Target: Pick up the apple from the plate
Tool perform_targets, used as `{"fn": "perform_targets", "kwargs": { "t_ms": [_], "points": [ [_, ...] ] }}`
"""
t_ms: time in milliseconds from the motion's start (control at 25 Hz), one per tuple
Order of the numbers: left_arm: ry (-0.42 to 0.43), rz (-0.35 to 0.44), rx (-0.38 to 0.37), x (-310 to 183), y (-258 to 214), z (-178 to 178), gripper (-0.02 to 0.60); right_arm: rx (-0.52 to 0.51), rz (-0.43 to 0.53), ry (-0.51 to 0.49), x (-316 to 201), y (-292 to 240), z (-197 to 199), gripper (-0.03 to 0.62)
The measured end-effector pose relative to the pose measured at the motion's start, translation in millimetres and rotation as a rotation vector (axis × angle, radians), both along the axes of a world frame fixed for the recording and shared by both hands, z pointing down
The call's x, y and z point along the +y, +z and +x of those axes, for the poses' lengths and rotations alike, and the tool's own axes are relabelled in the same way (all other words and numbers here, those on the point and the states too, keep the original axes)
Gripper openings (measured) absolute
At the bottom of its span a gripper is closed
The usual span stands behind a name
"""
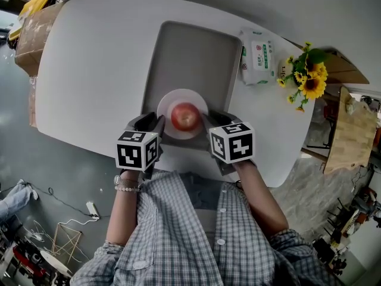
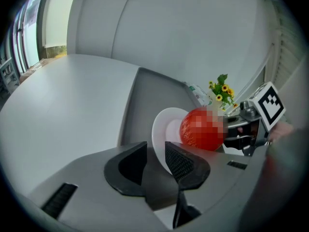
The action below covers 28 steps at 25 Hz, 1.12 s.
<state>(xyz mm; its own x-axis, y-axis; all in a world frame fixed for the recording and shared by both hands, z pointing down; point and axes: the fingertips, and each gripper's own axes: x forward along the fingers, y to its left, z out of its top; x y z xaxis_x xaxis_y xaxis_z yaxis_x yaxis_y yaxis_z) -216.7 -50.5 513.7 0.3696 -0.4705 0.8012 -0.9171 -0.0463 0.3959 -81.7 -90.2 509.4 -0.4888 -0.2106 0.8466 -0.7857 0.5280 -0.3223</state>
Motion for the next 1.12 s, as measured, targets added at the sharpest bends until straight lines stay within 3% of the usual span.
{"fn": "perform_targets", "kwargs": {
  "t_ms": [1120],
  "points": [
    [-0.110, -0.076, 0.007, -6.8, -1.7, 3.1, 0.069, -0.026, -0.047, 0.065, 2.0, 1.0, 2.7, 0.077]
  ]
}}
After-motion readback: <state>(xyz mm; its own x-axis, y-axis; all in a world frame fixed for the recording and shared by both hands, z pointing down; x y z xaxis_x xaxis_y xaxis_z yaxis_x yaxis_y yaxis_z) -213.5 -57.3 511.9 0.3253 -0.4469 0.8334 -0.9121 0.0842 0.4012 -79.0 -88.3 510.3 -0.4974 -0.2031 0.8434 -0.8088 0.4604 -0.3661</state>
